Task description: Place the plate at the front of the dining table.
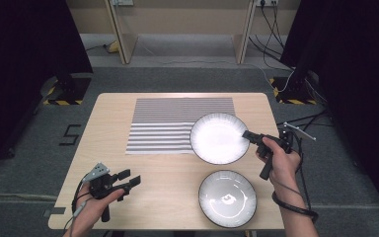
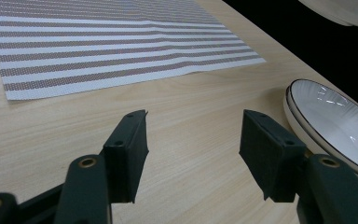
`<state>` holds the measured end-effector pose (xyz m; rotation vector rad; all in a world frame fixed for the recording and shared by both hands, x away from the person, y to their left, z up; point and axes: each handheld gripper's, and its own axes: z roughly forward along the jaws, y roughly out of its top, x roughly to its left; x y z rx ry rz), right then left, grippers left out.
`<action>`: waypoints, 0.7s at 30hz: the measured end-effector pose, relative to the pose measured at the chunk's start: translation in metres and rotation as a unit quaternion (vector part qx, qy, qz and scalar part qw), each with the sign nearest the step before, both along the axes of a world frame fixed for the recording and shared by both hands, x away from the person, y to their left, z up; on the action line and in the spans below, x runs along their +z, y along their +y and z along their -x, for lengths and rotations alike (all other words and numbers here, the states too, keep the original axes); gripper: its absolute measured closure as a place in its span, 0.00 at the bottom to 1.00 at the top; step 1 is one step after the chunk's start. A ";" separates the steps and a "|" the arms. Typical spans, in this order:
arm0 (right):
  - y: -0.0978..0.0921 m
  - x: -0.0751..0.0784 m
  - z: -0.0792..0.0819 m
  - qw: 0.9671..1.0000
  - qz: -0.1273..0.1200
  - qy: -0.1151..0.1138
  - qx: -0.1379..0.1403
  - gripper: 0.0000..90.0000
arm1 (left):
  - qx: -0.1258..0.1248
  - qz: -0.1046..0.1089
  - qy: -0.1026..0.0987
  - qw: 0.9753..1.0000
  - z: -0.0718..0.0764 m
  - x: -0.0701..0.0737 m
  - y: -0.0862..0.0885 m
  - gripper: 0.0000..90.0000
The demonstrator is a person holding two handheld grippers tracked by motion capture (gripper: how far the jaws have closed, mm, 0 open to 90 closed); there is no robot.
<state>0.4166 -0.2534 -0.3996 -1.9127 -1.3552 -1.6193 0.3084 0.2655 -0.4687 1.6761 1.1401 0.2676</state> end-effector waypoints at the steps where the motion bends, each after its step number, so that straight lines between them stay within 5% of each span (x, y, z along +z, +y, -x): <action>1: 0.001 0.001 -0.001 1.000 0.000 0.001 0.000 0.85 | 0.000 -0.001 0.000 1.000 0.000 0.000 0.001 0.46; 21: 0.010 0.003 -0.015 1.000 0.001 0.001 -0.001 0.85 | 0.007 0.000 0.002 1.000 -0.001 -0.003 0.006 0.46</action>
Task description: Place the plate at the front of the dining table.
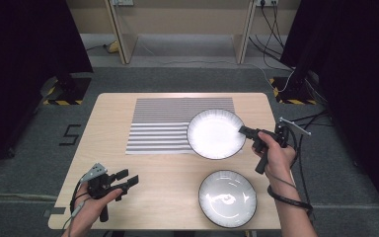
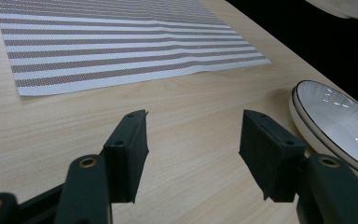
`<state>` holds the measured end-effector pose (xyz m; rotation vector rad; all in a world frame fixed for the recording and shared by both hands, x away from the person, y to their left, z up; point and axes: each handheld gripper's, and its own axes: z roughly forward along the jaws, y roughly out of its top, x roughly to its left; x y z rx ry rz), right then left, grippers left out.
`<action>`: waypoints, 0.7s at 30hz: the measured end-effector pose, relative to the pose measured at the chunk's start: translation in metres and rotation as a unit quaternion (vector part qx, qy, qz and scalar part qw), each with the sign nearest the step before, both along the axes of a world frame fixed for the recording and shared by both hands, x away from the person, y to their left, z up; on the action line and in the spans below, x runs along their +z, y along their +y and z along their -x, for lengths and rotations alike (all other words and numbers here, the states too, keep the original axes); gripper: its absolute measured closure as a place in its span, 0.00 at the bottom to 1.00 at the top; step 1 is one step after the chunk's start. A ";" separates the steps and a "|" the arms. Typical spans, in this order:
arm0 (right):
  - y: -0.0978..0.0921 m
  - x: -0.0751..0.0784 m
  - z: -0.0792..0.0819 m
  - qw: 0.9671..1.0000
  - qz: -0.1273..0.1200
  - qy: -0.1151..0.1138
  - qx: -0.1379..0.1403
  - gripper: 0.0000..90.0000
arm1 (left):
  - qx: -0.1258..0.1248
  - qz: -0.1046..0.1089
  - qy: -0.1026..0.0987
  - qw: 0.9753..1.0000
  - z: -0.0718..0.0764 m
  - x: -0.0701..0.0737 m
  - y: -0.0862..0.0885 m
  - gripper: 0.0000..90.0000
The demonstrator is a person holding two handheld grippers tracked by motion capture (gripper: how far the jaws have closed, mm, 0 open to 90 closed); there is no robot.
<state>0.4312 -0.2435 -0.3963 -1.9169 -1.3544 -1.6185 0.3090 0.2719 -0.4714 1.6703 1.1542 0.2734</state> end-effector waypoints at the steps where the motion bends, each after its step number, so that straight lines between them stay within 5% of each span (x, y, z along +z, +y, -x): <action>1: 0.001 0.000 -0.001 1.000 0.000 0.000 -0.001 0.84 | 0.001 0.000 0.000 1.000 0.000 0.000 0.000 0.46; 21: 0.012 0.009 -0.020 1.000 0.003 -0.001 -0.006 0.84 | 0.006 0.001 0.001 1.000 0.000 -0.002 0.004 0.46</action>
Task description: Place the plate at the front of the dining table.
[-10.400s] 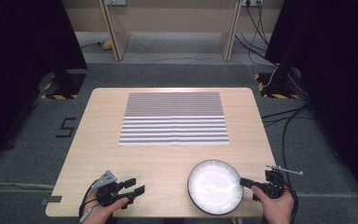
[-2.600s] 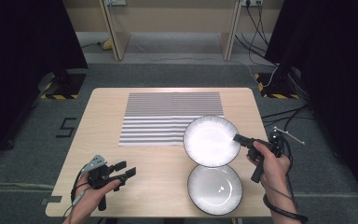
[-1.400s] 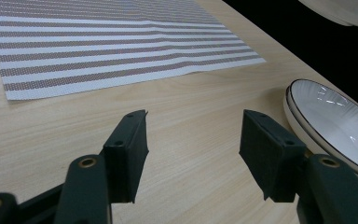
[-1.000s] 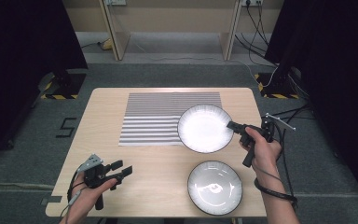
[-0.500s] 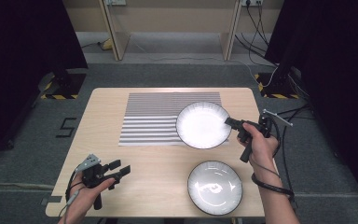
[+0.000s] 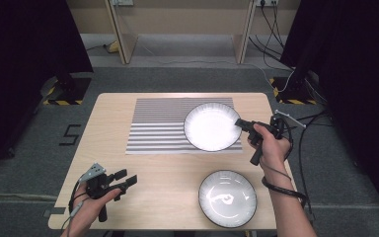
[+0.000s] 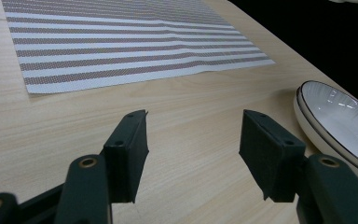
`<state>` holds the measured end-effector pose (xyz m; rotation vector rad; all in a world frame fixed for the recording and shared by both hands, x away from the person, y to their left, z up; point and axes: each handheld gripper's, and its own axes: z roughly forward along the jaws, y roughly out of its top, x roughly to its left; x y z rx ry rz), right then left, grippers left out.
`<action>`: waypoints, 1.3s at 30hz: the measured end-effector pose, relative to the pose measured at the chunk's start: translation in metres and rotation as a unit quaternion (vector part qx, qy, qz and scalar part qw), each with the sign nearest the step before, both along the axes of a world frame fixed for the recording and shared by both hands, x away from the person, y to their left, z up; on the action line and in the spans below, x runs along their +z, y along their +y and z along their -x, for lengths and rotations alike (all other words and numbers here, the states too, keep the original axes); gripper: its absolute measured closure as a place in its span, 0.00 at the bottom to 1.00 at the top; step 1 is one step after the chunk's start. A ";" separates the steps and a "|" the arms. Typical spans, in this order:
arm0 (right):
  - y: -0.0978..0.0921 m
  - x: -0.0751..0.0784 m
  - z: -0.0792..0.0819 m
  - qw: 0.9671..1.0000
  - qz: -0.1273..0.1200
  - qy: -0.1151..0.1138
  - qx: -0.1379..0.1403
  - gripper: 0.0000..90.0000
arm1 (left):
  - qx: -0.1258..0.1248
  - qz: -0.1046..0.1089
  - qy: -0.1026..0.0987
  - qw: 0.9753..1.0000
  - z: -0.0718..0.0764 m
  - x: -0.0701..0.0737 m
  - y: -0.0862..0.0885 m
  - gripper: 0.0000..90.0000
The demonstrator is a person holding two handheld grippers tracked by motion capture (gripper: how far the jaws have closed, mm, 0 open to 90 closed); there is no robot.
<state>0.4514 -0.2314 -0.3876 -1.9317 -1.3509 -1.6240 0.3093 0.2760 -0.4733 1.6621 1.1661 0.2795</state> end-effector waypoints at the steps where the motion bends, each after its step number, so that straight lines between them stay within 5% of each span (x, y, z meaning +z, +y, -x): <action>1: 0.001 0.000 -0.001 1.000 -0.003 0.003 -0.001 0.84 | 0.000 0.000 0.000 1.000 0.000 0.000 0.000 0.46; 39: 0.015 -0.005 -0.036 1.000 0.010 0.020 -0.019 0.84 | 0.006 0.003 0.011 1.000 0.000 -0.011 0.004 0.46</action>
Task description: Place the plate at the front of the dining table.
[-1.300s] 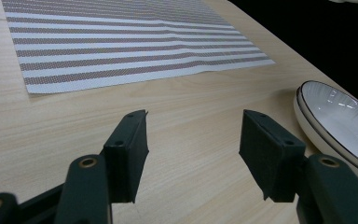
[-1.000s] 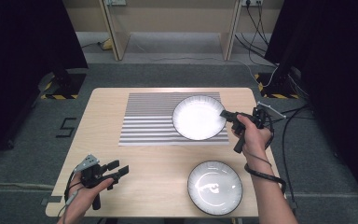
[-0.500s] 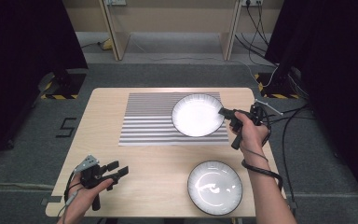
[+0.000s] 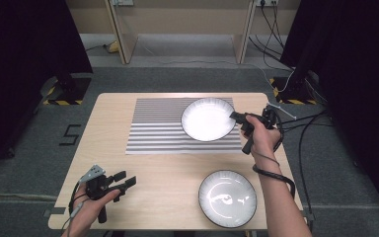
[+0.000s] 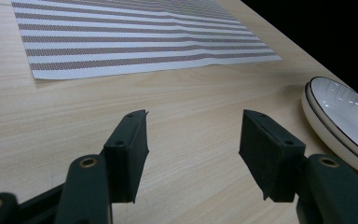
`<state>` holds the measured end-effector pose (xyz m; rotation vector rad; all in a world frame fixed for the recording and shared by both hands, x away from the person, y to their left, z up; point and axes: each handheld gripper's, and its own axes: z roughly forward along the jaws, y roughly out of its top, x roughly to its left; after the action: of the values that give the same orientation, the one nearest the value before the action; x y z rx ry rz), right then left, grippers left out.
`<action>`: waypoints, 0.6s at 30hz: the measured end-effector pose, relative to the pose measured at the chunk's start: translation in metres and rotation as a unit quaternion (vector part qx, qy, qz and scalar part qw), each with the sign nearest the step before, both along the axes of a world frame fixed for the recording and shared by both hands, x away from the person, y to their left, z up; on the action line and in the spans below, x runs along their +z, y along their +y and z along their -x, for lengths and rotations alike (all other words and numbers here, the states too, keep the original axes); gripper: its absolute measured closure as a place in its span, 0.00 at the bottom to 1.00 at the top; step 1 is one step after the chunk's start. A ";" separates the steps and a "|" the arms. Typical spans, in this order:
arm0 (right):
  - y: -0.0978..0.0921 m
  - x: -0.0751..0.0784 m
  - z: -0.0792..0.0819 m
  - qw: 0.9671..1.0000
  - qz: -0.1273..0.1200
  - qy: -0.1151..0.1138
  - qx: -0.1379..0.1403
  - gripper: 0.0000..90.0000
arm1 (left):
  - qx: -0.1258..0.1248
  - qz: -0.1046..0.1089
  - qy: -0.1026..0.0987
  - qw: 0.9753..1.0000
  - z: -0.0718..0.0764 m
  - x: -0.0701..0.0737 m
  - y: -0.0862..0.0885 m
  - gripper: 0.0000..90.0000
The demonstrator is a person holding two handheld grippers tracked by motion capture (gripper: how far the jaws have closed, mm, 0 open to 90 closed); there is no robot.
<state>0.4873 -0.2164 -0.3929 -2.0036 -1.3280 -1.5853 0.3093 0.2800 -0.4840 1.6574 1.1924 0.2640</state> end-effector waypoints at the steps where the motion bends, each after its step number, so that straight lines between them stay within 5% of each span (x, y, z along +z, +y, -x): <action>1: 0.000 0.000 0.000 1.000 0.000 0.000 0.000 0.84 | 0.000 0.000 0.000 1.000 0.000 0.000 0.000 0.46; 18: 0.013 0.000 -0.017 1.000 0.007 0.004 -0.006 0.83 | 0.003 0.002 0.004 1.000 0.000 -0.004 0.003 0.46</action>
<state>0.5040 -0.2035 -0.3934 -2.0281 -1.3307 -1.5756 0.3093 0.2826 -0.4880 1.6528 1.2040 0.2575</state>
